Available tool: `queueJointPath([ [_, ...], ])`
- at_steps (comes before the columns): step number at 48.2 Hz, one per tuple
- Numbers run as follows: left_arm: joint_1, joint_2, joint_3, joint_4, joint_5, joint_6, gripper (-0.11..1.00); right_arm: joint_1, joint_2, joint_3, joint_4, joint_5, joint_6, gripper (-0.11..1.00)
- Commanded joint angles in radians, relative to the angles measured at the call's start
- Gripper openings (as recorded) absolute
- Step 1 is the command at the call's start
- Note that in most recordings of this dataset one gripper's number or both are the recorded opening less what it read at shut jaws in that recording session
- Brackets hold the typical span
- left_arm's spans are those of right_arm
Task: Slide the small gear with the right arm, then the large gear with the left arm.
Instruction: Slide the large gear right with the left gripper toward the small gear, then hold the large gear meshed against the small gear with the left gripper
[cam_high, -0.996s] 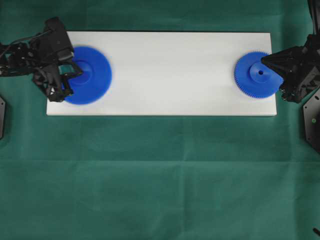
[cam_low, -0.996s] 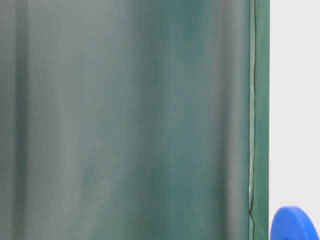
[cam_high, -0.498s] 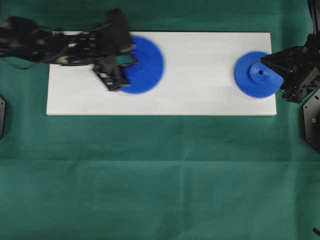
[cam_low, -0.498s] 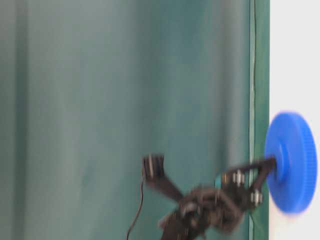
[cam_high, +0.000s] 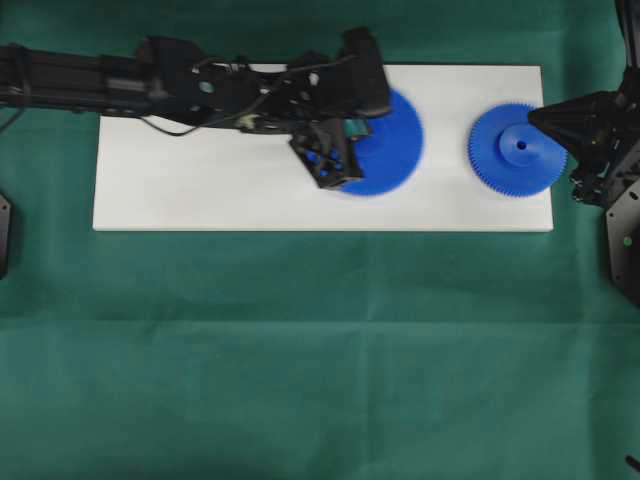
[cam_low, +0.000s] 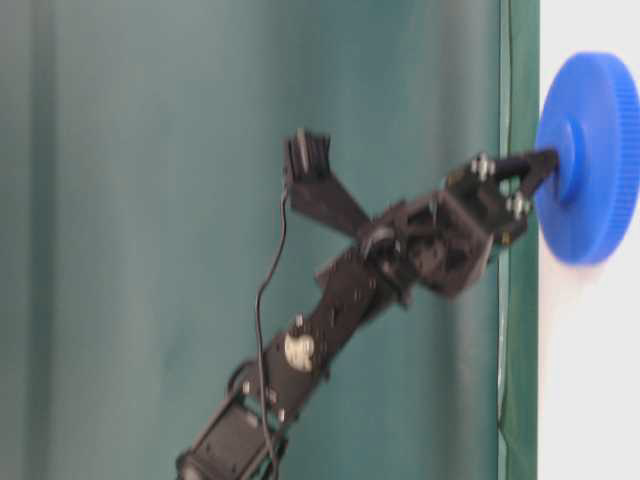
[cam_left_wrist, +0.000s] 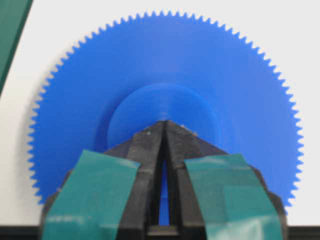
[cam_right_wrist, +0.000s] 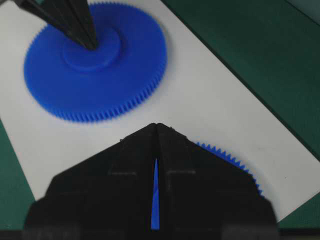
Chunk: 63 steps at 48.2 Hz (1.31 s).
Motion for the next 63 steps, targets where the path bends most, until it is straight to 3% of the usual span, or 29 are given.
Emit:
queueJointPath([
  [1,-0.017,0.023,-0.091,0.000,0.015,-0.002,0.00,0.002,-0.008,-0.005,-0.002,-0.009,-0.002,0.51],
  [20,-0.025,0.156,-0.328,0.002,0.117,-0.002,0.00,0.003,-0.028,0.008,-0.002,-0.011,-0.002,0.51],
  [63,-0.026,0.141,-0.302,0.002,0.141,-0.002,0.00,0.003,-0.031,0.015,-0.006,-0.012,-0.003,0.51],
])
